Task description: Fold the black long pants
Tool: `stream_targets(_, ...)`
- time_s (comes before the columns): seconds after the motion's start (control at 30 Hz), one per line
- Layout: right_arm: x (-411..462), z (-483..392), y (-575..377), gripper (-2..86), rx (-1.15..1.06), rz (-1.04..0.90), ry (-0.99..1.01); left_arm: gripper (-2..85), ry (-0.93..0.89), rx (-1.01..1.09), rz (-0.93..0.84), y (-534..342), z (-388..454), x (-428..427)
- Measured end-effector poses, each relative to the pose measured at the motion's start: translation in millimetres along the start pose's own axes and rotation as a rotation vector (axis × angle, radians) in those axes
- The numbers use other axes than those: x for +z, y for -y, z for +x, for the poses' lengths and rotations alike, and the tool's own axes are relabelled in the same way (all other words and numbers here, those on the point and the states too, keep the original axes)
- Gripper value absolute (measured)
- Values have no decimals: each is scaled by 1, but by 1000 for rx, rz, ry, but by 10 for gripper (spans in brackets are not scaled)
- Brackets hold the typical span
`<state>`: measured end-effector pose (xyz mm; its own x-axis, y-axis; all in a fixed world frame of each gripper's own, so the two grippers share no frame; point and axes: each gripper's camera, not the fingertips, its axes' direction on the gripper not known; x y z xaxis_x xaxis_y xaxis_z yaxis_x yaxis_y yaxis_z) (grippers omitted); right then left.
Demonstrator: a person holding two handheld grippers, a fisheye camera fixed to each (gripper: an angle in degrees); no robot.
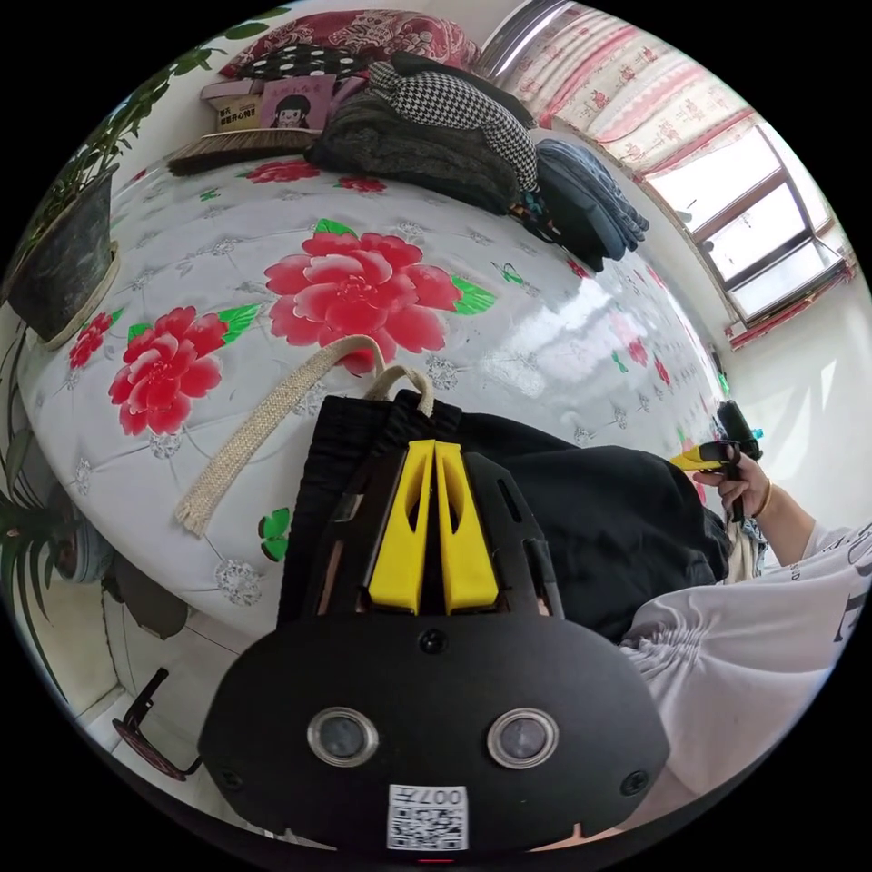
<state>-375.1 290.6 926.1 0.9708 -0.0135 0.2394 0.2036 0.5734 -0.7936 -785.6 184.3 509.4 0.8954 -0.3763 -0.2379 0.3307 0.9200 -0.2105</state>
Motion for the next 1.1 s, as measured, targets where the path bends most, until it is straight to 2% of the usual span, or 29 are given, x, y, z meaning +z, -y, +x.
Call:
stream_targets(0.1, 7, 27, 10, 59, 87, -44, 41, -10, -7, -8, 11, 0, 0, 0)
stream_targets(0.23, 50, 51, 30, 63, 193, -168, 258, -10, -16, -17, 17, 1, 2, 0)
stream_targets(0.4, 66, 65, 57, 34, 283, -251, 265, -10, -11, -26, 16, 4, 9, -1)
stream_targets(0.47, 59, 60, 60, 18, 230, -260, 195, -10, 29, -50, 1, 9, 13, -4)
stream_targets(0.57, 14, 37, 46, 6, 75, -180, 226, -10, 138, -95, 19, 11, 20, -9)
stream_targets(0.67, -29, 29, 11, 4, 18, -79, 228, -10, 134, -174, 47, 10, 23, -9)
stream_targets(0.73, -50, 38, -9, 10, 74, 31, 174, -9, 133, -204, 57, 9, 27, -9)
stream_targets(0.83, -67, 34, -23, 40, 44, 140, 143, -9, 162, -180, 63, 12, 46, -12)
stream_targets(0.97, -54, 14, -27, 64, -12, 89, 82, -3, 174, -22, 76, 23, 80, -17)
stream_targets(1.03, -52, -6, -31, 62, -48, 101, -106, -6, 257, 17, -17, 29, 86, 0)
stream_targets(1.1, -70, -18, -43, 59, -50, 197, -217, -8, 262, 65, 6, 32, 89, 4)
